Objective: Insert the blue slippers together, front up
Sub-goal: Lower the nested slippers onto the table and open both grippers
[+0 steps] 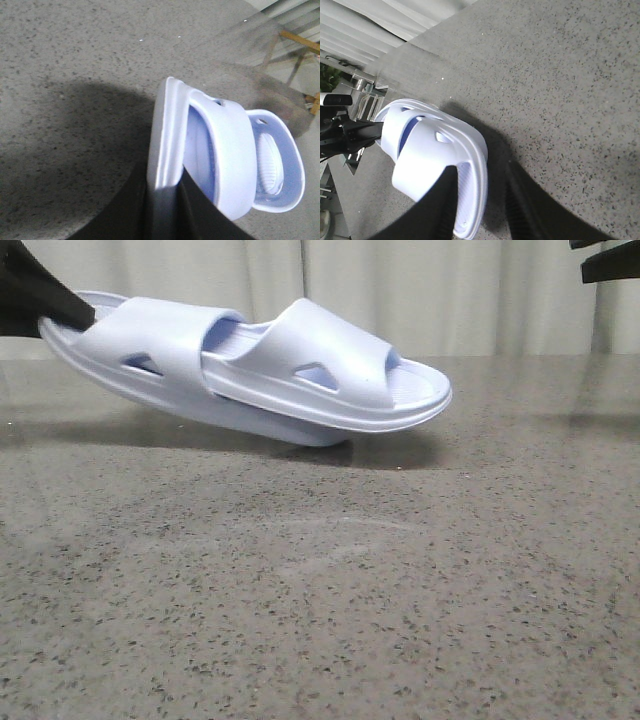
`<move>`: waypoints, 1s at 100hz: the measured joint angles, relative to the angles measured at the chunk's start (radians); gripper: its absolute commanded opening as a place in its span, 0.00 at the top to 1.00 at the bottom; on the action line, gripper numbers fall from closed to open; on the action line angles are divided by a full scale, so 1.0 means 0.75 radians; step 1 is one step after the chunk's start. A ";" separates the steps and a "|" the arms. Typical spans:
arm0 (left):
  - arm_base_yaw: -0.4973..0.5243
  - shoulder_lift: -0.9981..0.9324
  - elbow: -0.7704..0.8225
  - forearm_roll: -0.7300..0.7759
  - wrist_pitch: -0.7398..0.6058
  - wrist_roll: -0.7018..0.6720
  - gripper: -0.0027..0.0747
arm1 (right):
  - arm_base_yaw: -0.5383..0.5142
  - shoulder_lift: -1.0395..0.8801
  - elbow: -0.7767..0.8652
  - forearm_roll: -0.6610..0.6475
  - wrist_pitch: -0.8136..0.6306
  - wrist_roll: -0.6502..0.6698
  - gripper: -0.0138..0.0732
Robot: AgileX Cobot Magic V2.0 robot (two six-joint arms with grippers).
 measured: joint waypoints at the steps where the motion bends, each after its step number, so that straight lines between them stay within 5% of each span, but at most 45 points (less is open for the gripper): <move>1: 0.000 0.004 0.000 0.004 -0.006 0.000 0.94 | 0.000 0.000 0.000 -0.003 0.000 0.001 0.63; 31: -0.003 0.104 0.000 0.096 -0.041 0.034 0.90 | 0.000 0.000 0.000 -0.023 0.000 0.011 0.63; 62: -0.003 0.113 -0.004 0.147 -0.053 0.128 0.43 | 0.000 -0.001 0.000 -0.030 0.003 0.013 0.63; 100: 0.159 0.014 -0.201 0.172 0.183 0.130 0.43 | 0.000 -0.015 0.000 -0.036 0.003 0.013 0.63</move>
